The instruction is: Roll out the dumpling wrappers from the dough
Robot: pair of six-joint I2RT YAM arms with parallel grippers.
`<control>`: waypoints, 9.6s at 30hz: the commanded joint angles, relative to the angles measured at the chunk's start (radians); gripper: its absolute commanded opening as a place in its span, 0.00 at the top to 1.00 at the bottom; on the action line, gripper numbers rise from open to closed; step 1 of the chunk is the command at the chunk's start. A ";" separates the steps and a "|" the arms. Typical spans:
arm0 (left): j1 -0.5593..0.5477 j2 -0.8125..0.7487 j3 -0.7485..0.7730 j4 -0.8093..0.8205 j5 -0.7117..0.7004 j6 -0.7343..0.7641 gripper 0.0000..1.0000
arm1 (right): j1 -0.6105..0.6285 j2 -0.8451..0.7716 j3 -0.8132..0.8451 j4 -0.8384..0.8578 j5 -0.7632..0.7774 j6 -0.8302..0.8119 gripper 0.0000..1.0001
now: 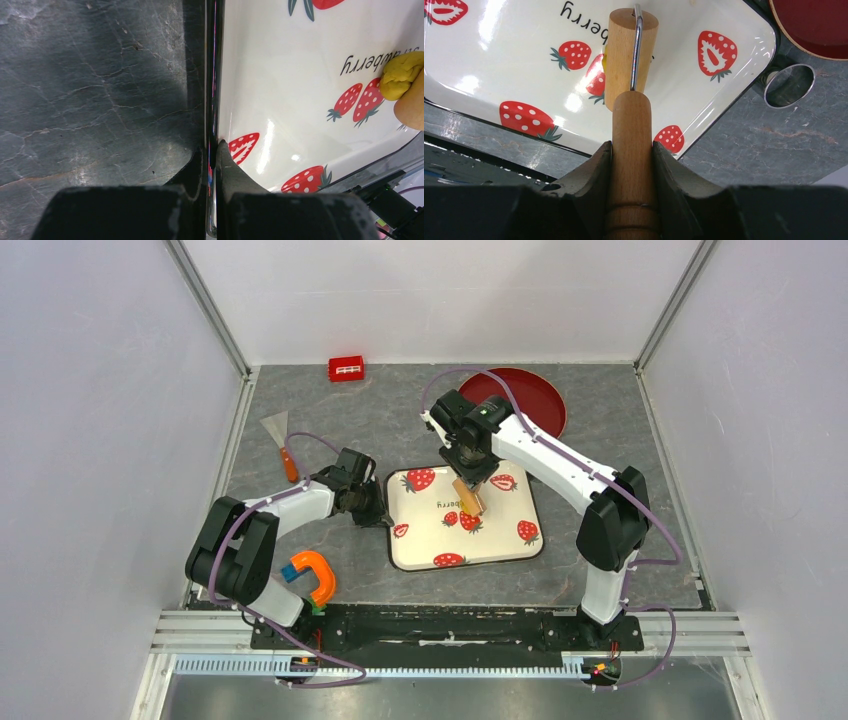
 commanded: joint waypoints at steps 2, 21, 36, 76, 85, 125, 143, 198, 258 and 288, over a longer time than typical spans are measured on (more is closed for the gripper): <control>-0.026 0.060 -0.044 -0.053 -0.092 0.002 0.98 | -0.001 0.031 -0.042 0.019 -0.009 0.001 1.00; -0.026 0.068 -0.039 -0.052 -0.090 0.008 0.98 | -0.003 0.086 -0.036 0.027 -0.072 -0.006 1.00; -0.026 0.079 -0.030 -0.053 -0.087 0.013 0.98 | -0.003 0.121 -0.087 0.051 -0.110 -0.016 1.00; -0.027 0.088 -0.017 -0.066 -0.093 0.018 0.98 | 0.004 0.220 -0.357 0.188 -0.196 -0.082 1.00; -0.027 0.086 -0.017 -0.066 -0.094 0.016 0.98 | 0.019 0.248 -0.303 0.199 -0.229 -0.092 1.00; -0.038 0.080 -0.011 -0.069 -0.096 0.020 0.98 | 0.082 0.322 -0.366 0.249 -0.379 -0.128 1.00; -0.041 0.077 -0.015 -0.072 -0.100 0.018 0.98 | 0.087 0.288 -0.368 0.239 -0.488 -0.141 1.00; -0.058 0.083 -0.011 -0.090 -0.114 0.014 0.98 | -0.053 -0.032 -0.028 0.121 -0.134 -0.082 1.00; -0.064 0.101 0.005 -0.098 -0.119 0.015 0.98 | -0.042 0.043 -0.481 0.272 -0.542 -0.098 1.00; -0.070 0.101 0.006 -0.103 -0.124 0.016 0.98 | -0.040 0.034 -0.437 0.283 -0.531 -0.094 1.00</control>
